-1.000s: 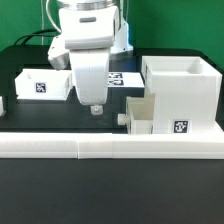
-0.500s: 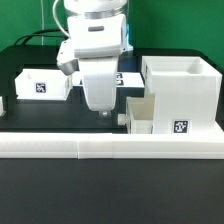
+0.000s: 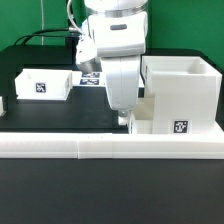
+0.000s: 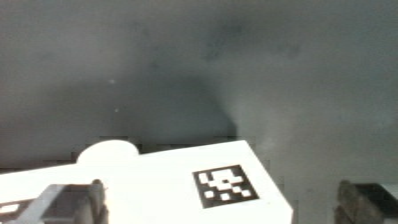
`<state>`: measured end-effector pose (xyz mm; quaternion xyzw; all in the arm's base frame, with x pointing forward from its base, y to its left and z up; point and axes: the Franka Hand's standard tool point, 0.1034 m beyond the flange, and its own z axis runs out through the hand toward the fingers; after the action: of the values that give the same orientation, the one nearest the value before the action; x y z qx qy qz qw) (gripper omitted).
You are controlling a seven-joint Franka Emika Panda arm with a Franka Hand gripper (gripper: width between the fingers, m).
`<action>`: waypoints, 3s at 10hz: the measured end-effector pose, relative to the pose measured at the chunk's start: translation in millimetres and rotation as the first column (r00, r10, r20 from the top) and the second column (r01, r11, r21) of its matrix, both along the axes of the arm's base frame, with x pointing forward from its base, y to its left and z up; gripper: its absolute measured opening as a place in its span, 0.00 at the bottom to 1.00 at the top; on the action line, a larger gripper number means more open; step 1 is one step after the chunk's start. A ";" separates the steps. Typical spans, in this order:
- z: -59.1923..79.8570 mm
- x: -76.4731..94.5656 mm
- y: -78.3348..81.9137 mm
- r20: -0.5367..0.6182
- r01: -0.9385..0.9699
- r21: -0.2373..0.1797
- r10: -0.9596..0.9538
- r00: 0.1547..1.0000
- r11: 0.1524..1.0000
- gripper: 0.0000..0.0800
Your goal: Assemble drawer
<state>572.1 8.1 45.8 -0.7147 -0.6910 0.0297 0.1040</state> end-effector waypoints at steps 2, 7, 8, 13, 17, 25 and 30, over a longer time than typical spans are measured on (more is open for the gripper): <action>0.9 0.4 -16.5 0.006 0.001 -0.003 -0.001 1.000 1.000 0.81; -2.3 -5.7 -25.0 0.019 0.036 -0.010 -0.036 0.999 0.999 0.81; -7.1 -10.0 -22.4 0.009 0.023 -0.006 -0.023 1.000 1.000 0.81; -11.8 -9.2 5.5 0.003 -0.009 -0.002 0.009 1.000 1.000 0.81; -12.0 -7.6 -30.5 0.010 -0.031 -0.006 0.031 0.999 1.000 0.81; 21.0 -65.5 -115.2 0.134 0.038 -0.024 -0.034 0.990 0.999 0.81; 17.3 -71.3 -114.0 0.107 0.209 -0.033 -0.204 0.973 0.977 0.81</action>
Offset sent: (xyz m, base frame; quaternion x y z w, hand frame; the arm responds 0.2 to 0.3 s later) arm -0.0241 -0.0217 0.0099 -0.0469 -0.0069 0.0718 0.9963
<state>500.8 -105.9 63.1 -0.7855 -0.6165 -0.0029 0.0546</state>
